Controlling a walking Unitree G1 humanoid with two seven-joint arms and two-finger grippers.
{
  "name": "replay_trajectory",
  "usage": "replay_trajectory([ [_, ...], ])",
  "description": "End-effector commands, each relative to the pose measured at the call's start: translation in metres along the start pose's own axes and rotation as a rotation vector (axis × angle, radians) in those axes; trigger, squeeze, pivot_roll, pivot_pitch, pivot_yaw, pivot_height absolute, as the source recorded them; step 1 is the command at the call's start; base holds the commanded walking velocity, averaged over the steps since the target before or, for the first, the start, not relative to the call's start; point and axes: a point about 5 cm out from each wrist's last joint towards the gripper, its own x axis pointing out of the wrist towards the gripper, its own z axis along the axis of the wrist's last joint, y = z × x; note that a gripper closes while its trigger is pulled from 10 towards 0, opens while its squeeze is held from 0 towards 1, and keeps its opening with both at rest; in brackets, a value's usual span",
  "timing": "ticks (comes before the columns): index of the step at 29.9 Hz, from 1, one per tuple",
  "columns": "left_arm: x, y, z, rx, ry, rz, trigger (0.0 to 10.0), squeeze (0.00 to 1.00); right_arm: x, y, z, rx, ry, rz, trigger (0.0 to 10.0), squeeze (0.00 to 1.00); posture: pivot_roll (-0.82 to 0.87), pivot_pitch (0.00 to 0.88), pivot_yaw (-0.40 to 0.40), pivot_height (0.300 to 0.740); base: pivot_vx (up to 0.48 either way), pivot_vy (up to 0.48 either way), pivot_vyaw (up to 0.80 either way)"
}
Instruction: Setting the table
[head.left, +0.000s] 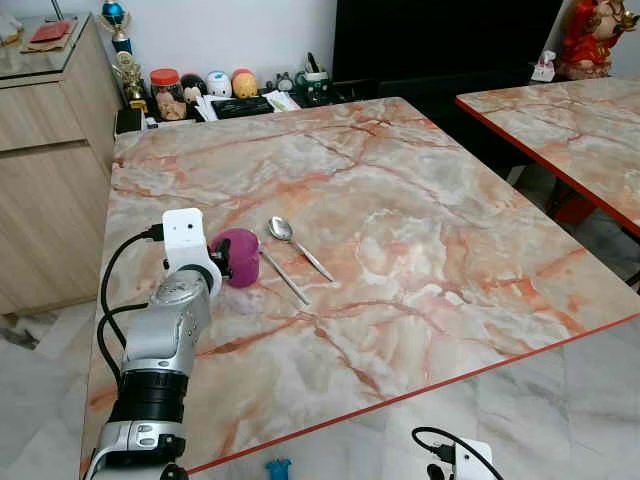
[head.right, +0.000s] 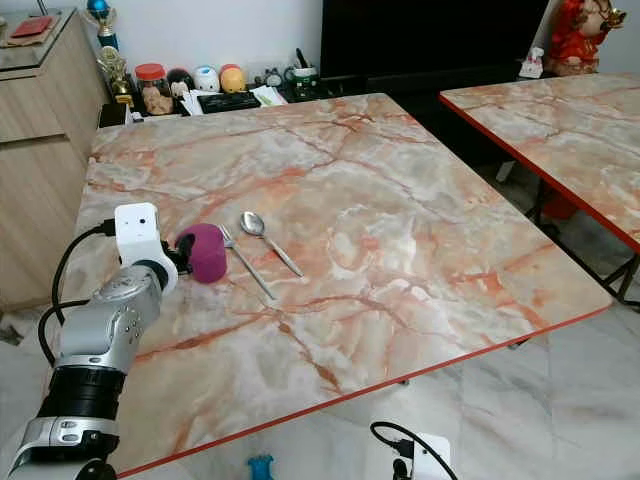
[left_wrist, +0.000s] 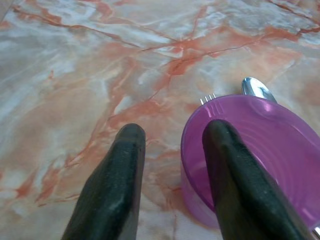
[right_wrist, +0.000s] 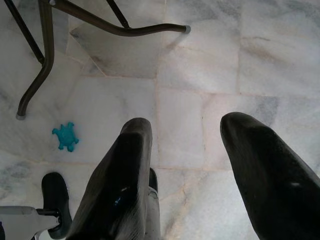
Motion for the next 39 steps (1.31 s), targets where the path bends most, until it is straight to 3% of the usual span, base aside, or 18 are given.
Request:
replay_trajectory([
  [1,0.000,0.006,-0.008,0.011,0.039,0.021,0.0,0.00,0.000,-0.002,-0.001,-0.004,0.010,-0.002,10.0,0.00,0.13,0.000,-0.052,0.740,0.000,0.000,0.00],
  [23,-0.003,0.008,-0.009,0.009,0.038,0.000,0.0,0.00,0.000,-0.003,-0.001,-0.007,0.011,-0.002,10.0,0.00,0.13,0.000,-0.057,0.740,0.000,0.000,0.00],
  [34,-0.011,0.006,0.000,-0.057,-0.076,-0.021,0.0,0.00,0.000,-0.004,-0.001,-0.011,0.012,-0.003,10.0,0.00,0.13,0.000,-0.061,0.740,0.000,0.000,0.00],
  [36,-0.017,0.007,0.010,-0.045,-0.187,-0.016,0.0,0.00,0.000,-0.004,-0.001,-0.012,0.011,-0.006,10.0,0.00,0.13,0.000,-0.063,0.740,0.000,0.000,0.00],
  [37,-0.019,0.007,0.013,-0.024,-0.225,-0.011,3.8,0.00,0.000,-0.004,-0.001,-0.013,0.011,-0.006,10.0,0.00,0.13,0.000,-0.063,0.740,0.000,0.000,0.00],
  [38,-0.022,0.008,0.014,0.013,-0.266,0.002,10.0,0.00,0.000,-0.005,-0.001,-0.014,0.011,-0.007,10.0,0.00,0.13,0.000,-0.064,0.740,0.000,0.000,0.00],
  [39,-0.026,0.009,0.014,0.040,-0.311,0.015,10.0,0.00,0.000,-0.005,-0.001,-0.015,0.011,-0.008,10.0,0.00,0.13,0.000,-0.065,0.740,0.000,0.000,0.00],
])
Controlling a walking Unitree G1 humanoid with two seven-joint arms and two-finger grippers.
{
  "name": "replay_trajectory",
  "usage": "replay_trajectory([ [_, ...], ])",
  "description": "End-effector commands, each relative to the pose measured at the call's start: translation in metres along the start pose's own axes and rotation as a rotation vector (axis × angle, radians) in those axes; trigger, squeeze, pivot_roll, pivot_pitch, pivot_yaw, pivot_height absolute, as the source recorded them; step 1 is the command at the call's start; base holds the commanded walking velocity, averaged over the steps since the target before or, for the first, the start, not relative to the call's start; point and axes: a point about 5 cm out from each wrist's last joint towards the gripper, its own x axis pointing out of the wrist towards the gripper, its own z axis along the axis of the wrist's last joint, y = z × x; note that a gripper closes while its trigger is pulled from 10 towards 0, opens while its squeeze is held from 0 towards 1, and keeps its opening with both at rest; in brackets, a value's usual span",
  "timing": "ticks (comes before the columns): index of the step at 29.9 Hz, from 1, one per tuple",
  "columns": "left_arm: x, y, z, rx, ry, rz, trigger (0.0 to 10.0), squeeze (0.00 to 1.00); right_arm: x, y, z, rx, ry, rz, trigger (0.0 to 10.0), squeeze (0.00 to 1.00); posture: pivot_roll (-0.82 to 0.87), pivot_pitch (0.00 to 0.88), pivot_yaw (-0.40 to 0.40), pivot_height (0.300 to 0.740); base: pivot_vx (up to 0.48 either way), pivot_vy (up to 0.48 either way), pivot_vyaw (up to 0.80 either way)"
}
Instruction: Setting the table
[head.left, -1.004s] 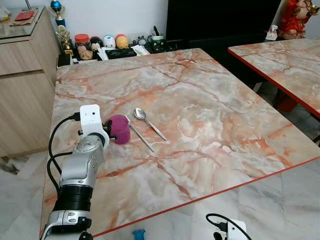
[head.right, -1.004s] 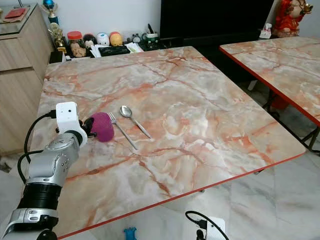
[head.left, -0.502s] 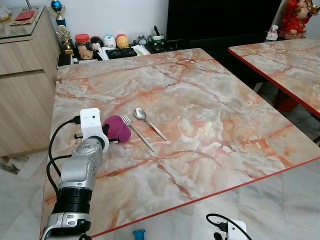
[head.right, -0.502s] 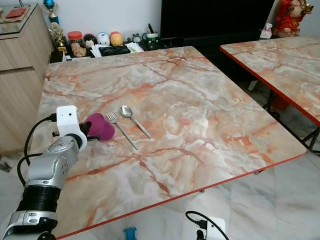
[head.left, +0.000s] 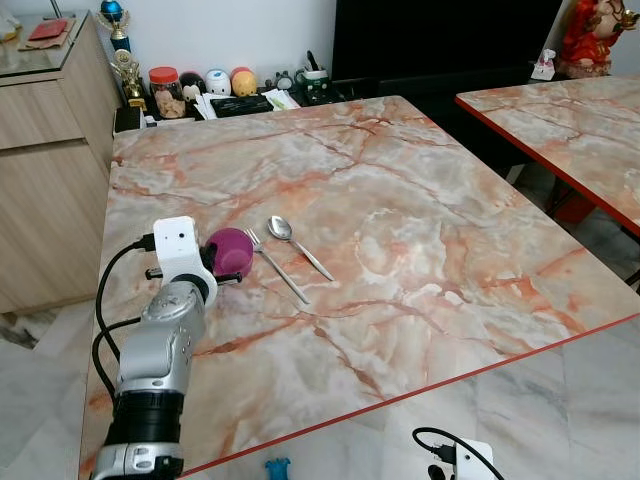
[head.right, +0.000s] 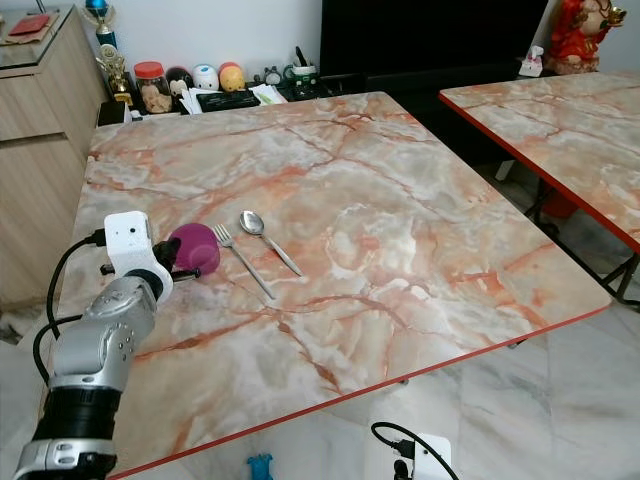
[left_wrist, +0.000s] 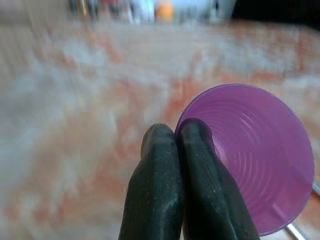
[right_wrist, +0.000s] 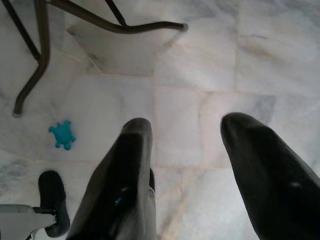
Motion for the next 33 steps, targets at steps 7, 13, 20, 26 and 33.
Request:
replay_trajectory([
  [7,-0.021,0.002,0.006,0.103,-0.236,-0.005,10.0,0.00,0.000,-0.002,0.000,-0.010,0.003,-0.004,10.0,0.00,0.13,0.001,-0.070,0.740,0.000,0.000,0.00],
  [13,-0.026,-0.005,0.004,0.137,-0.305,-0.065,10.0,0.00,0.000,-0.003,0.000,-0.007,0.002,-0.006,10.0,0.00,0.13,0.001,-0.070,0.740,0.000,-0.302,0.00],
  [20,-0.025,-0.006,0.004,0.139,-0.339,-0.062,10.0,0.00,0.000,-0.002,0.000,0.004,-0.007,-0.009,10.0,0.00,0.13,0.000,-0.070,0.740,0.000,-0.480,0.00],
  [26,-0.024,-0.006,0.005,0.138,-0.346,-0.059,10.0,0.00,0.000,-0.002,0.000,0.003,-0.005,-0.008,10.0,0.00,0.13,0.001,-0.069,0.740,0.000,-0.480,0.00],
  [33,-0.021,-0.006,0.007,0.140,-0.355,-0.052,10.0,0.00,0.000,-0.002,0.001,-0.031,-0.013,0.002,10.0,0.00,0.12,0.000,-0.068,0.740,0.000,-0.475,0.07],
])
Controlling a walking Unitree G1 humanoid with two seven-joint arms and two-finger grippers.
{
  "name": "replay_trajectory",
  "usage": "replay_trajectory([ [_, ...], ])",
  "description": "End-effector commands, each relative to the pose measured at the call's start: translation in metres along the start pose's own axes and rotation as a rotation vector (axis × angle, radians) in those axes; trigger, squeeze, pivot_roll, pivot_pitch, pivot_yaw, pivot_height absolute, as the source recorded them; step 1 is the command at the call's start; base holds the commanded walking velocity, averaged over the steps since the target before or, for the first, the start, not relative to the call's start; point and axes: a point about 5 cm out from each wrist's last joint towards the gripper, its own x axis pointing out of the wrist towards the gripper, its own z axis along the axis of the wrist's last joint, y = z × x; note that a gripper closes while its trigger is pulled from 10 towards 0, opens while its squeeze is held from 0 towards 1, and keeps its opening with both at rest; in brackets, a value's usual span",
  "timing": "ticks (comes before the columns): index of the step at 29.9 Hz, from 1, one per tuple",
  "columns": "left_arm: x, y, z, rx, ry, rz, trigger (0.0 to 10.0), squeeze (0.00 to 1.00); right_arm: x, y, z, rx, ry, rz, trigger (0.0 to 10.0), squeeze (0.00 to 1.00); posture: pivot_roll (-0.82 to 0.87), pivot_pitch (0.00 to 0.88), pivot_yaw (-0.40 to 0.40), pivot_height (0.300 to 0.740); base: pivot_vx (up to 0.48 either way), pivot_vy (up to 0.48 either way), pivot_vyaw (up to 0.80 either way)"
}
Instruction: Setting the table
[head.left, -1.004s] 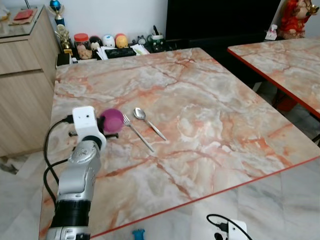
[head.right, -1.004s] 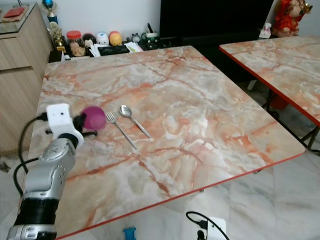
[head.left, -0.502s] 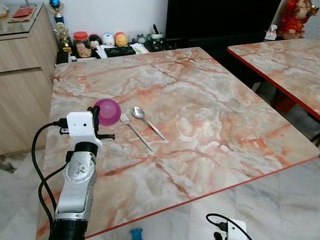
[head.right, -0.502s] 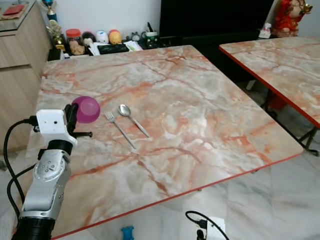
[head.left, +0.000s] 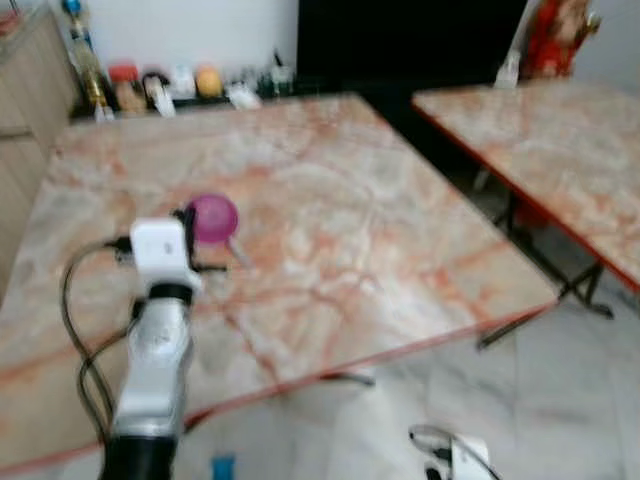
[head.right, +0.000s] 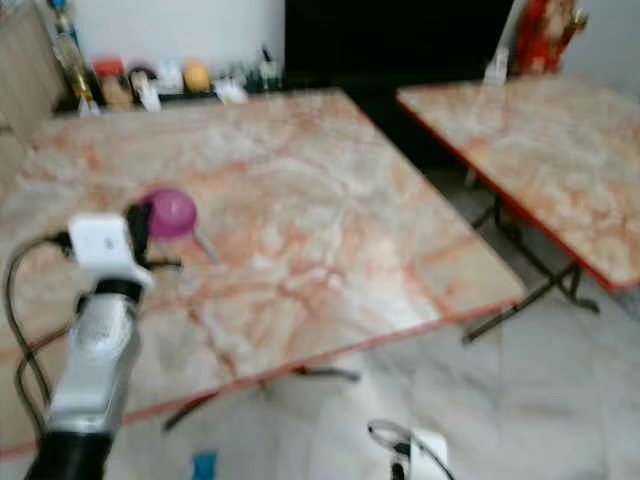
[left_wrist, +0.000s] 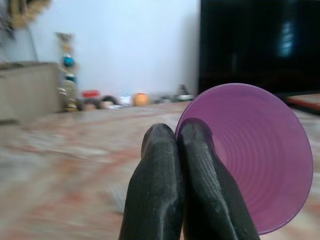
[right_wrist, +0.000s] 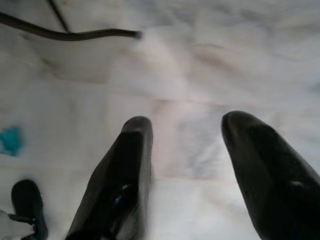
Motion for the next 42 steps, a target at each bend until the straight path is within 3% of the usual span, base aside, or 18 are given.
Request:
replay_trajectory([
  [1,0.0037,0.0046,0.0043,0.013,-0.022,0.012,10.0,0.00,0.0001,0.0029,0.0016,-0.001,-0.014,0.006,10.0,0.00,0.12,0.000,-0.068,0.740,0.000,-0.472,0.50],
  [11,0.0064,0.0045,0.0052,0.013,-0.026,0.022,10.0,0.00,0.0001,0.0029,0.0005,0.001,-0.003,0.008,10.0,0.00,0.12,0.000,-0.066,0.740,0.000,-0.465,0.80],
  [42,0.0098,0.0043,0.0020,0.018,-0.023,-0.002,10.0,0.00,-0.0002,0.0047,-0.0003,0.018,-0.001,0.013,10.0,0.00,0.10,0.000,-0.055,0.740,0.000,-0.450,0.12],
])
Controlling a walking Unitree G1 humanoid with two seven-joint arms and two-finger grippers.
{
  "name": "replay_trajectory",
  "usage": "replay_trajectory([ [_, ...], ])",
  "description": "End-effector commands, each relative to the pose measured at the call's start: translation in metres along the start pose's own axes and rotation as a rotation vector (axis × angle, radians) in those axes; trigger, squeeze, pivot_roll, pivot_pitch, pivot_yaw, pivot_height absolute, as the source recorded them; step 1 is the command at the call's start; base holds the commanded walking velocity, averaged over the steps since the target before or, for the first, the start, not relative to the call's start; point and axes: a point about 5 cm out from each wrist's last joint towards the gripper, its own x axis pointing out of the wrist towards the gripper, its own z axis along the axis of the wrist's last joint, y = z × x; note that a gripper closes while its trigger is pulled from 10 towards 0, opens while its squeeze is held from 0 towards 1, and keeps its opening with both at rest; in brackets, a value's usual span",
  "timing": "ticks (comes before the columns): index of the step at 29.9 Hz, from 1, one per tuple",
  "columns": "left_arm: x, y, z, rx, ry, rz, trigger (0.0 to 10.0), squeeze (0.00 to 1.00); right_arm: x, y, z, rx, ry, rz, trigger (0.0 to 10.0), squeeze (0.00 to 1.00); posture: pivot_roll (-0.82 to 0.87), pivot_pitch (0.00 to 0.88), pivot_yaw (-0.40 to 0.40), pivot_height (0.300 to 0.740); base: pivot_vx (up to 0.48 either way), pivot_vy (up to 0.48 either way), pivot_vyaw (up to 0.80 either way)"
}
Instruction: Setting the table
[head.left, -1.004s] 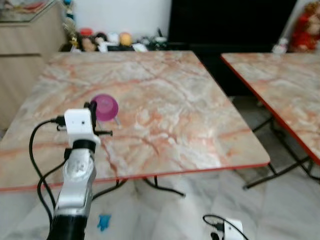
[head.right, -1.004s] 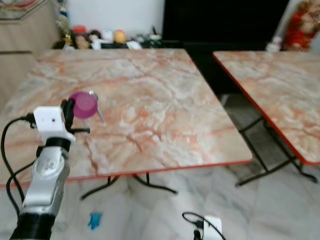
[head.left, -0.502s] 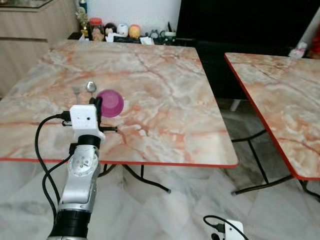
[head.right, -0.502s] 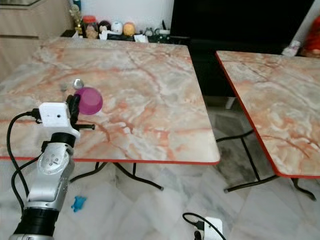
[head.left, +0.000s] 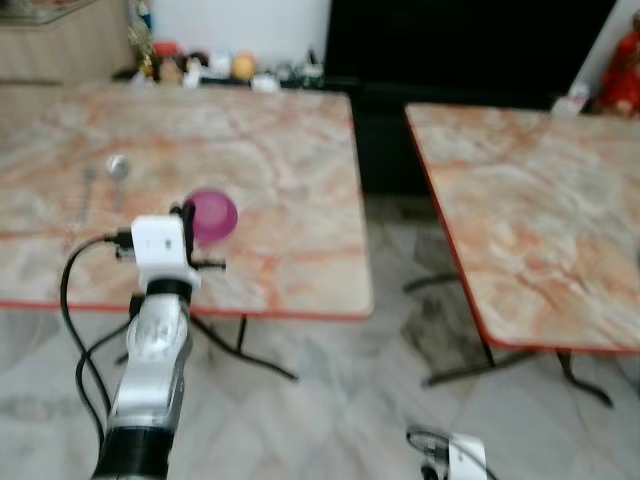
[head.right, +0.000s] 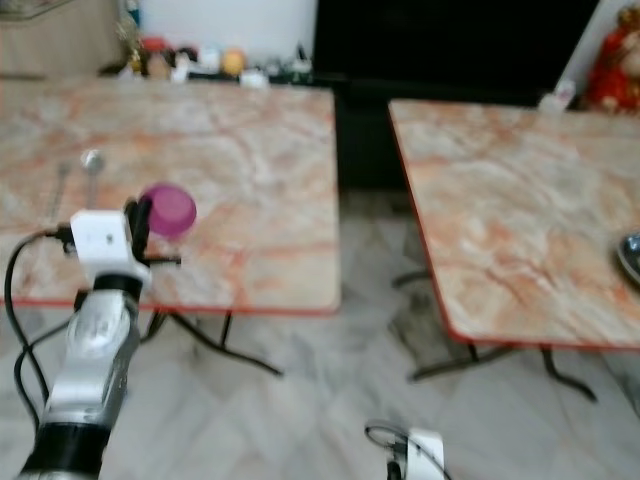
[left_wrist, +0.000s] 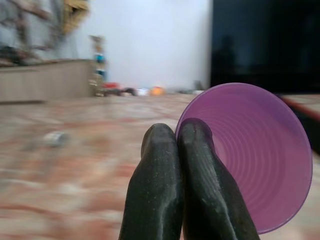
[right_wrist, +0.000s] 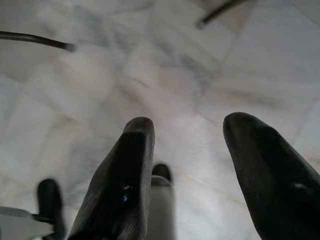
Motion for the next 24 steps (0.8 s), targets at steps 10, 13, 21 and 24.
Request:
replay_trajectory([
  [10,0.008,-0.002,0.007,0.016,-0.030,-0.039,10.0,0.00,0.001,-0.002,0.003,0.020,-0.003,-0.020,10.0,0.00,0.11,0.000,-0.031,0.740,0.000,-0.445,0.00],
  [13,0.010,-0.001,0.007,0.020,-0.032,-0.042,10.0,0.00,0.001,0.000,0.003,0.028,-0.003,-0.023,10.0,0.00,0.10,0.000,-0.024,0.740,0.000,-0.442,0.00],
  [21,0.015,-0.004,0.009,0.022,-0.038,-0.059,10.0,0.00,0.002,0.006,0.005,0.048,-0.004,-0.023,10.0,0.00,0.10,0.000,-0.011,0.740,0.000,-0.444,0.00],
  [24,0.013,-0.004,0.008,0.026,-0.031,-0.068,10.0,0.00,0.002,0.006,0.005,0.049,-0.003,-0.022,10.0,0.00,0.11,0.000,-0.005,0.740,0.000,-0.445,0.00],
])
